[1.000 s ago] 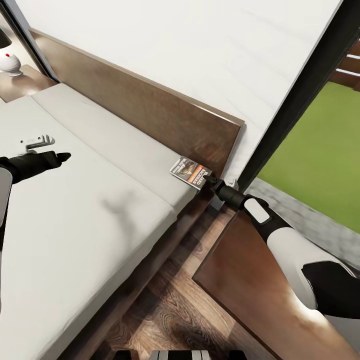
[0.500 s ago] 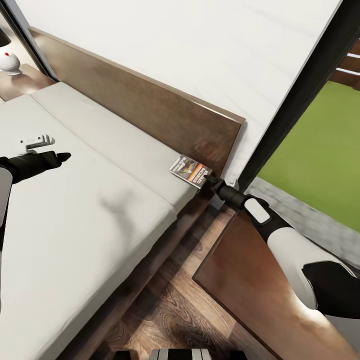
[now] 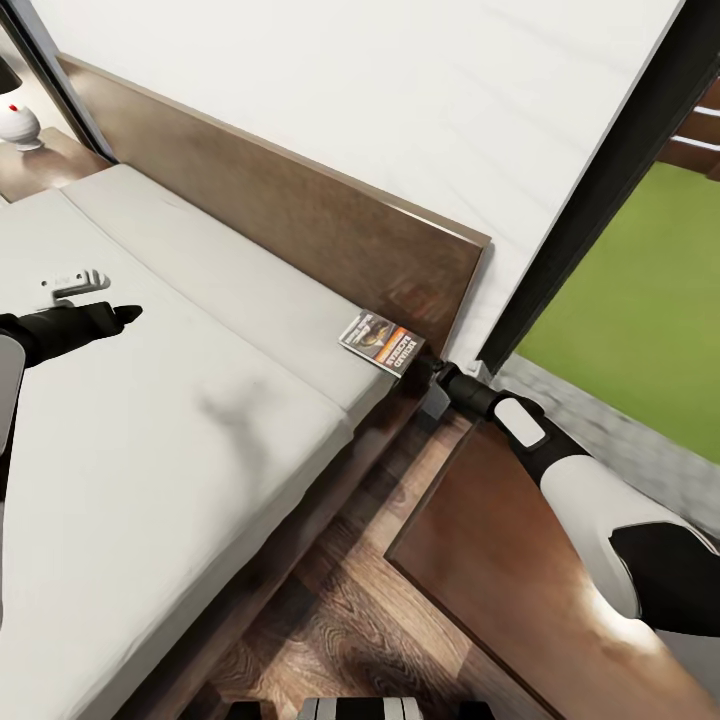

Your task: In the bedroom, move the book from the bed onto either nightstand, and place the two sandals side by side next to the bed.

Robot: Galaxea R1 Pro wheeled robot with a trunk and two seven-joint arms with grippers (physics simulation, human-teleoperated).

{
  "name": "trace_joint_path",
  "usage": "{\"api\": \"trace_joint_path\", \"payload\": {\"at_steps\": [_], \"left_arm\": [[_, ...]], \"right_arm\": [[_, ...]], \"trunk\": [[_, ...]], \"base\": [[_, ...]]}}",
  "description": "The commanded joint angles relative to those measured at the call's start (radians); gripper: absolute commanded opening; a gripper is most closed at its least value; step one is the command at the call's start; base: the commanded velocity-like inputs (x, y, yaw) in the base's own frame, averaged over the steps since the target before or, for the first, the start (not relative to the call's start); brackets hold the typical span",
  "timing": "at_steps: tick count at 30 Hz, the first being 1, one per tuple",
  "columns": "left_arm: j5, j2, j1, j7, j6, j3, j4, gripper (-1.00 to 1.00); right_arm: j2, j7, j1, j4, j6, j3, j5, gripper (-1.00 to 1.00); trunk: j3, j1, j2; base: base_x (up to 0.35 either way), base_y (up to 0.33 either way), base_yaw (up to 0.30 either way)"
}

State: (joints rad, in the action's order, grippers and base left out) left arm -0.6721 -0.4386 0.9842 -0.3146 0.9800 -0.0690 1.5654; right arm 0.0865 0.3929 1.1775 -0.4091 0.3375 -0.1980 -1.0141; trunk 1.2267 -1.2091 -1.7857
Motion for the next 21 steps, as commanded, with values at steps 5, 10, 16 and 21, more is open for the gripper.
{"api": "trace_joint_path", "payload": {"at_steps": [5,10,16,21], "left_arm": [[-0.011,0.001,0.001,-0.009,0.003,0.000,0.001,1.00],[-0.011,0.004,0.001,-0.009,0.003,0.000,0.001,1.00],[-0.011,0.003,0.001,-0.009,0.002,0.000,0.001,1.00],[-0.011,0.002,0.002,-0.009,0.003,0.000,0.001,1.00]], "right_arm": [[0.001,-0.007,0.001,-0.004,-0.001,-0.005,-0.004,1.00],[-0.001,-0.010,0.001,-0.005,-0.003,-0.007,-0.003,1.00],[-0.010,-0.014,0.036,0.005,-0.024,-0.011,0.015,1.00],[-0.025,-0.021,0.057,0.011,-0.027,-0.012,0.024,1.00]], "trunk": [[0.001,0.000,0.000],[0.001,0.000,0.000],[0.007,-0.008,-0.014],[0.007,-0.008,-0.014]], "base": [[0.000,0.000,0.000],[0.000,0.000,0.000],[0.000,0.000,0.000],[0.000,0.000,0.000]]}}
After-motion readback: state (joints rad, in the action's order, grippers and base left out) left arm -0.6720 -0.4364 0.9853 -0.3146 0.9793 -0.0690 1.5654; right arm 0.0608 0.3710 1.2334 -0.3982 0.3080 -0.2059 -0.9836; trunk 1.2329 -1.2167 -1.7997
